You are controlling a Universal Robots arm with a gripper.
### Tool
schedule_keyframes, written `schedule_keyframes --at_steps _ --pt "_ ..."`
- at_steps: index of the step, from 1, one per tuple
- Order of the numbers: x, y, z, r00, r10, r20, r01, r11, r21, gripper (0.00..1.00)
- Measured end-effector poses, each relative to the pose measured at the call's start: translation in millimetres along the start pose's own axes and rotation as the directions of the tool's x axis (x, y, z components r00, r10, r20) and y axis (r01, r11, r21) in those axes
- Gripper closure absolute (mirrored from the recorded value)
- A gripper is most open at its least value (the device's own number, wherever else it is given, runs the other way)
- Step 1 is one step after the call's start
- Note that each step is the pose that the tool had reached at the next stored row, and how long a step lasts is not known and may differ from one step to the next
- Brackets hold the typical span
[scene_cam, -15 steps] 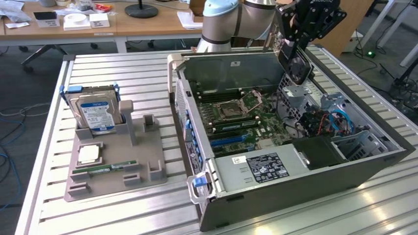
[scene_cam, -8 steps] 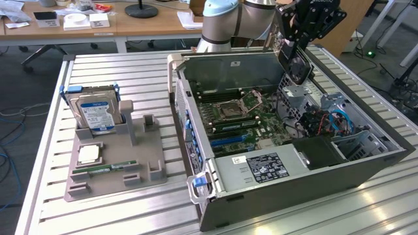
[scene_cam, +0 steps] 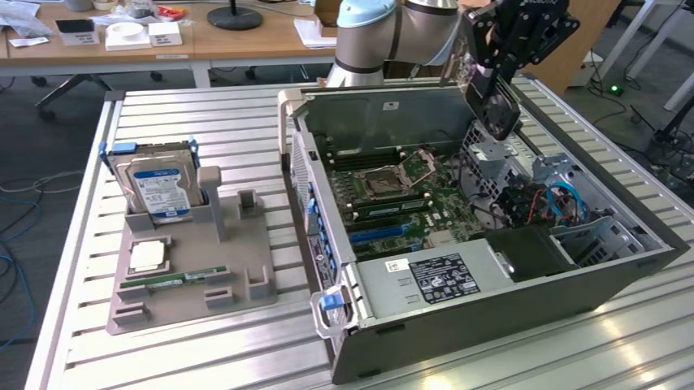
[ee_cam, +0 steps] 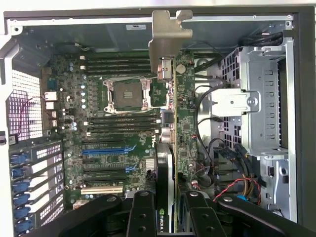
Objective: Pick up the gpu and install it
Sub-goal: 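Pick up the gpu and move the gpu toward the slot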
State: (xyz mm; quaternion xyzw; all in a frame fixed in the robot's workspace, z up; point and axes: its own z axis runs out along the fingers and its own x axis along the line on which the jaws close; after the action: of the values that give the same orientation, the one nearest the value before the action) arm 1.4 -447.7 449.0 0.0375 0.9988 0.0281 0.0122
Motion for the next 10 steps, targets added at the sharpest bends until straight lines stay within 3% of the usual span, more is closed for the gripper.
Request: schedule_keyframes --at_steps 10 --pt "-6.2 0.5 0.2 1.0 0.0 0.0 0.0 1.0 0.0 0.73"
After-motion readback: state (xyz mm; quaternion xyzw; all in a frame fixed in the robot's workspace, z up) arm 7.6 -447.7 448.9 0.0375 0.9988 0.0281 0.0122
